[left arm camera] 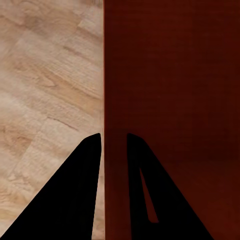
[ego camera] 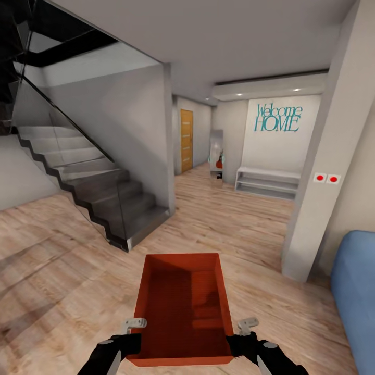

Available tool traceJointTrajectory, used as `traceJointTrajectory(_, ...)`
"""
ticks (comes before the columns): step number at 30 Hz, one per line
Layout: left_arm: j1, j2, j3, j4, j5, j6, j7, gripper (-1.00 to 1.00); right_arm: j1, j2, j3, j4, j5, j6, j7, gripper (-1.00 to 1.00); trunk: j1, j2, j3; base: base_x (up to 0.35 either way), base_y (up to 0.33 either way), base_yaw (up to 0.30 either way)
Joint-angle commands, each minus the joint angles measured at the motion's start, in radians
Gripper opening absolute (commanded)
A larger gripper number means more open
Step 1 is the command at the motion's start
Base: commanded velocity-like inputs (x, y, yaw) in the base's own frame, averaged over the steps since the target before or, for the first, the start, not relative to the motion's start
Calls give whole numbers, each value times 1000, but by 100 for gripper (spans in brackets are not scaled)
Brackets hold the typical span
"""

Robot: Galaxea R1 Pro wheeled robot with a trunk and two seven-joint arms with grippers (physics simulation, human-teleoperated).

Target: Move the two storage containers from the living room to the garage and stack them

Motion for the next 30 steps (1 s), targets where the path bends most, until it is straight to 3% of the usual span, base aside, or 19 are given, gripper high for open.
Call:
traceJointTrajectory(1,-1,22,23,-1,-28,6,12,-100,0,-1,28,-5,-6,5,77,-100,1,-1,-2,312,-189,0)
traceJointTrajectory(30,-1,21,23,-1,-28,6,12,-100,0,-1,28,-5,-7,5,77,-100,1,-1,-2,312,-175,0)
